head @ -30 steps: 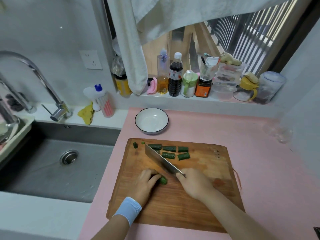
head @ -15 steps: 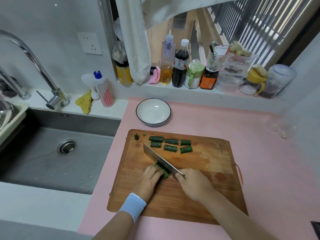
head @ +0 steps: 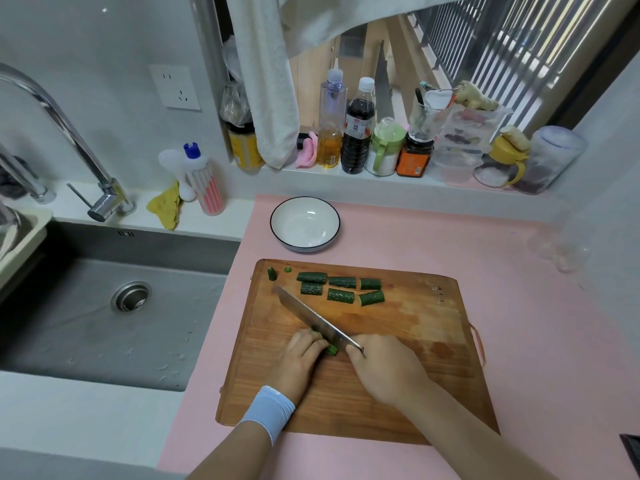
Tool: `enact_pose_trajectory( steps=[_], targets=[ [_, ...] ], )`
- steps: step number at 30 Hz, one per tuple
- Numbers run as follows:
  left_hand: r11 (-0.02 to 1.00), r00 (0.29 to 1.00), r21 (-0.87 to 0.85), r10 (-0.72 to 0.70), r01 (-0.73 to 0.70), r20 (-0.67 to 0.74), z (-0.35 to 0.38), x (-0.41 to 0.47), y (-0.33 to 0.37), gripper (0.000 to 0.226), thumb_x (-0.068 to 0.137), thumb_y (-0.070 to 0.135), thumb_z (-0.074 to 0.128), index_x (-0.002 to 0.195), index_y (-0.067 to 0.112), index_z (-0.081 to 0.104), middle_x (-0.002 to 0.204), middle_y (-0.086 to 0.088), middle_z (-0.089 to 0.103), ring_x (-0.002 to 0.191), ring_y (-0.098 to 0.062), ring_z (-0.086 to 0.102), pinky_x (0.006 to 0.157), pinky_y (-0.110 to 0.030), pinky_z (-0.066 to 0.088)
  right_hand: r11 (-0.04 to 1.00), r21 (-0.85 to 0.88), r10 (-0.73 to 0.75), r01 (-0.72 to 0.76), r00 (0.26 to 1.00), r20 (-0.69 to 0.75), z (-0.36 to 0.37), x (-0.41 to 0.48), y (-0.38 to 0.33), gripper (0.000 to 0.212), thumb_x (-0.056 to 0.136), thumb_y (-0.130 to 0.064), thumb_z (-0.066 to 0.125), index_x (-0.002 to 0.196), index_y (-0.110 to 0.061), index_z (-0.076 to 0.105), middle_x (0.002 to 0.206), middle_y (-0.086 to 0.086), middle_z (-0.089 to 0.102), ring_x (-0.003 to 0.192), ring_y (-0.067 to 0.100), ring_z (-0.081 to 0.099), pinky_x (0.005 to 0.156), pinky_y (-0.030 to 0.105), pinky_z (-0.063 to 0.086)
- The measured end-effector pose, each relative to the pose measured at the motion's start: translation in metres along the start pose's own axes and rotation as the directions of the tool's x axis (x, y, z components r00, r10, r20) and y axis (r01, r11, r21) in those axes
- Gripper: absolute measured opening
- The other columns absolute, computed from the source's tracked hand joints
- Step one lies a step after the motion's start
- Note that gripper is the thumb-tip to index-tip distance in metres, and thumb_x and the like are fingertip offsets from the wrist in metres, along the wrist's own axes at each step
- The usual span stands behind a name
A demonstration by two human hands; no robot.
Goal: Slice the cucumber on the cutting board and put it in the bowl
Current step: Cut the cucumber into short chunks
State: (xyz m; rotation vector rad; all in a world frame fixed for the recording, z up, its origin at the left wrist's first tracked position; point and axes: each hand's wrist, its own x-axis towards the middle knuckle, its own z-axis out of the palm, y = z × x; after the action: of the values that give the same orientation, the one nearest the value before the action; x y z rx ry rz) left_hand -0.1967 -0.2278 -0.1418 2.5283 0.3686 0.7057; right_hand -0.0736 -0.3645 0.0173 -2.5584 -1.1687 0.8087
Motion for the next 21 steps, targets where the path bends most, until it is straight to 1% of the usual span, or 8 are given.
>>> enact_pose_trajectory(
  steps=[2, 4, 6, 11, 14, 17, 18, 21],
  targets=[
    [1.0, 1.0, -0.008, 0.009, -0.009, -0.003, 0.0, 0.001, -0.001, 0.02, 0.098, 0.015, 0.045, 0.11, 0.016, 0.061, 0.113, 0.004, 0.054, 0.112, -0.015, 0.049, 0.103, -0.026, 0.039, 1.0, -0.011, -0.003, 0.003, 1.0, -0.003, -0.001, -0.003, -0.001, 0.031, 0.103, -0.04, 0.039, 0.111, -0.03, 0.067, 0.086, -0.005, 0.069, 0.081, 0.021, 0.063, 0.072, 0.035, 0.053],
    [1.0, 1.0, -0.018, 0.002, -0.003, -0.01, 0.0, 0.001, 0.0, 0.019, 0.098, 0.015, 0.045, 0.11, 0.017, 0.06, 0.113, 0.005, 0.054, 0.113, -0.013, 0.048, 0.104, -0.023, 0.037, 1.0, -0.03, -0.002, 0.002, 1.0, 0.0, -0.003, -0.005, -0.001, 0.032, 0.104, -0.04, 0.039, 0.113, -0.028, 0.067, 0.087, -0.005, 0.069, 0.082, 0.022, 0.064, 0.074, 0.035, 0.054],
    [0.999, 1.0, -0.039, -0.02, 0.019, -0.009, -0.001, 0.001, 0.0, 0.019, 0.098, 0.015, 0.045, 0.11, 0.019, 0.06, 0.113, 0.006, 0.054, 0.114, -0.01, 0.047, 0.105, -0.022, 0.036, 0.999, -0.037, 0.006, -0.006, 1.0, 0.012, -0.005, -0.007, -0.001, 0.031, 0.104, -0.039, 0.039, 0.109, -0.027, 0.067, 0.084, -0.005, 0.067, 0.08, 0.021, 0.063, 0.073, 0.035, 0.053],
    [0.998, 1.0, -0.056, -0.019, 0.019, -0.002, -0.001, 0.002, 0.0, 0.017, 0.098, 0.013, 0.049, 0.107, 0.016, 0.062, 0.112, 0.005, 0.054, 0.113, -0.01, 0.047, 0.105, -0.022, 0.036, 0.998, -0.061, 0.036, -0.032, 0.998, 0.059, -0.009, -0.007, -0.001, 0.03, 0.104, -0.038, 0.038, 0.096, -0.025, 0.065, 0.082, -0.004, 0.066, 0.078, 0.02, 0.062, 0.074, 0.037, 0.054],
    [0.997, 0.999, -0.075, -0.034, 0.033, -0.005, -0.002, 0.001, 0.0, 0.021, 0.094, 0.005, 0.057, 0.108, 0.02, 0.061, 0.112, 0.005, 0.055, 0.114, -0.006, 0.046, 0.104, -0.021, 0.036, 0.996, -0.083, 0.04, -0.034, 0.997, 0.068, -0.01, -0.005, -0.004, 0.03, 0.105, -0.037, 0.038, 0.085, -0.025, 0.059, 0.079, -0.004, 0.062, 0.074, 0.017, 0.059, 0.064, 0.034, 0.047],
    [0.995, 0.999, -0.084, -0.049, 0.048, -0.012, -0.002, 0.0, 0.0, 0.023, 0.093, 0.003, 0.058, 0.108, 0.02, 0.061, 0.112, 0.005, 0.055, 0.114, 0.0, 0.042, 0.104, -0.021, 0.036, 0.994, -0.103, 0.043, -0.033, 0.995, 0.088, -0.013, -0.004, -0.007, 0.03, 0.105, -0.037, 0.038, 0.083, -0.026, 0.054, 0.079, -0.004, 0.059, 0.071, 0.015, 0.055, 0.063, 0.033, 0.043],
    [0.996, 0.999, -0.082, -0.047, 0.046, -0.012, -0.002, 0.0, 0.0, 0.022, 0.093, 0.003, 0.058, 0.107, 0.02, 0.062, 0.112, 0.005, 0.055, 0.114, -0.001, 0.042, 0.104, -0.021, 0.036, 0.994, -0.106, 0.043, -0.033, 0.994, 0.097, -0.015, -0.004, -0.008, 0.03, 0.105, -0.037, 0.038, 0.083, -0.026, 0.054, 0.079, -0.004, 0.06, 0.072, 0.016, 0.056, 0.063, 0.033, 0.044],
    [0.998, 1.0, -0.063, -0.007, 0.007, -0.006, -0.003, 0.001, 0.002, 0.019, 0.092, 0.003, 0.059, 0.106, 0.015, 0.064, 0.111, 0.003, 0.055, 0.11, -0.01, 0.049, 0.102, -0.022, 0.038, 0.992, -0.124, 0.051, -0.034, 0.989, 0.136, -0.021, -0.006, -0.009, 0.029, 0.106, -0.036, 0.038, 0.088, -0.023, 0.058, 0.082, -0.001, 0.062, 0.076, 0.019, 0.06, 0.07, 0.035, 0.051]
  ],
)
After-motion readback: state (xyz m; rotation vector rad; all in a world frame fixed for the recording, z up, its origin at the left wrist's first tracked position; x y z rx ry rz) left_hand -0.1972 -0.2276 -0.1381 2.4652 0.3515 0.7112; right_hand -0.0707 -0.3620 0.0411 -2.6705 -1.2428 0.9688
